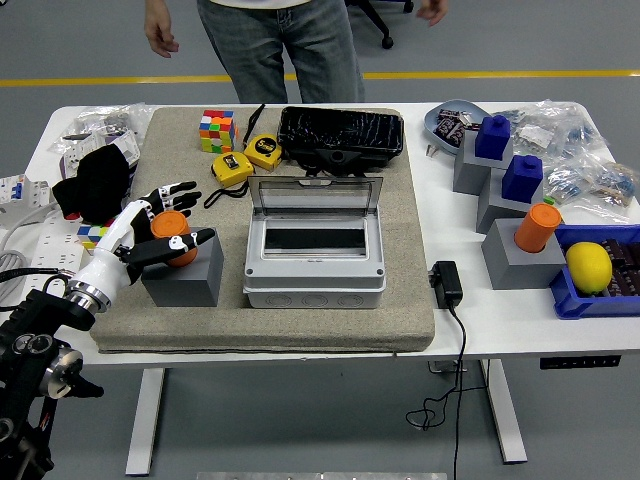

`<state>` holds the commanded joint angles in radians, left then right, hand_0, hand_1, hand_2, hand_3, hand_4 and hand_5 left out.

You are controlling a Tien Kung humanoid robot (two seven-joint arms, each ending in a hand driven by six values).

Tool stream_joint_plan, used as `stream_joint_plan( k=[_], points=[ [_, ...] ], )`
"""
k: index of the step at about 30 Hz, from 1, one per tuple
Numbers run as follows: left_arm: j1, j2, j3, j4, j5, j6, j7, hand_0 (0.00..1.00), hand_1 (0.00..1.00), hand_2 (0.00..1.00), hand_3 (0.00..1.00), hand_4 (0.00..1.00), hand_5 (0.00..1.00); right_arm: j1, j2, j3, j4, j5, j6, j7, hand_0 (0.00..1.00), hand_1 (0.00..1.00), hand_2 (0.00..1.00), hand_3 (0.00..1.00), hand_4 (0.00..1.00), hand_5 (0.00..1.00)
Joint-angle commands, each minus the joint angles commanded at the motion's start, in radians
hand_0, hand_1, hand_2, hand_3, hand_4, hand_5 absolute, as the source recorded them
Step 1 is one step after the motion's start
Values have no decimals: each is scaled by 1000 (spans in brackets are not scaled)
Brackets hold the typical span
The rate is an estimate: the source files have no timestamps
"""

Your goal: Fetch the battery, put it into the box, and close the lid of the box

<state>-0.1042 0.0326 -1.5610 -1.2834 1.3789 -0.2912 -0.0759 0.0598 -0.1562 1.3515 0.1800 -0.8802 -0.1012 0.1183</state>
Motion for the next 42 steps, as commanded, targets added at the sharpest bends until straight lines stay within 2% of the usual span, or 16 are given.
stream_joint_plan(
  k=[8, 9, 14, 15, 20, 21, 26, 27, 32, 33, 42],
  points=[
    [-4, -5, 1, 1, -6, 21, -8, 852, 851, 774, 770, 998, 90, 4, 0, 1, 0, 0, 0, 1, 923, 888, 831, 858, 998, 998],
    [-4, -5, 2, 1, -10, 21, -9, 775, 799, 730, 727, 998, 39, 4, 0, 1, 0, 0, 0, 1, 920, 888, 831, 857, 998, 998],
    [-3, -5, 7, 3, -32, 20, -11, 775, 799, 730, 727, 998, 39, 2, -1, 5, 0, -4, -1, 0, 920, 888, 831, 857, 998, 998],
    [-2, -6, 8, 3, -35, 20, -12, 745, 780, 714, 715, 998, 4, 2, -1, 5, 0, -4, -1, 0, 919, 887, 830, 856, 998, 998],
    [3, -10, 9, 7, -48, 31, -20, 745, 780, 714, 715, 998, 4, 2, -3, 2, 0, -3, -1, 0, 919, 887, 830, 856, 998, 998],
    [4, -10, 9, 7, -49, 32, -21, 699, 742, 673, 690, 998, 2, 2, -3, 2, 0, -4, -1, 0, 919, 886, 829, 856, 998, 998],
    [5, -13, 12, 12, -63, 31, -22, 699, 742, 673, 690, 998, 2, 4, -4, 0, 0, -4, 0, 0, 919, 886, 829, 856, 998, 998],
    [6, -14, 14, 14, -65, 34, -22, 658, 697, 625, 667, 998, 2, 4, -4, 1, 0, -4, 0, 0, 918, 886, 829, 853, 998, 998],
    [5, -15, 18, 15, -70, 46, -26, 658, 697, 625, 667, 998, 2, 6, -4, 2, 0, -4, 0, 1, 918, 886, 829, 853, 998, 998],
    [4, -14, 19, 15, -70, 47, -27, 607, 636, 548, 565, 998, 2, 6, -4, 2, 0, -4, 0, 1, 918, 886, 829, 853, 998, 998],
    [5, -22, 24, 14, -60, 67, -38, 593, 616, 536, 552, 998, 2, 6, -3, 7, 0, -4, 0, 1, 917, 886, 828, 853, 998, 998]
  ],
)
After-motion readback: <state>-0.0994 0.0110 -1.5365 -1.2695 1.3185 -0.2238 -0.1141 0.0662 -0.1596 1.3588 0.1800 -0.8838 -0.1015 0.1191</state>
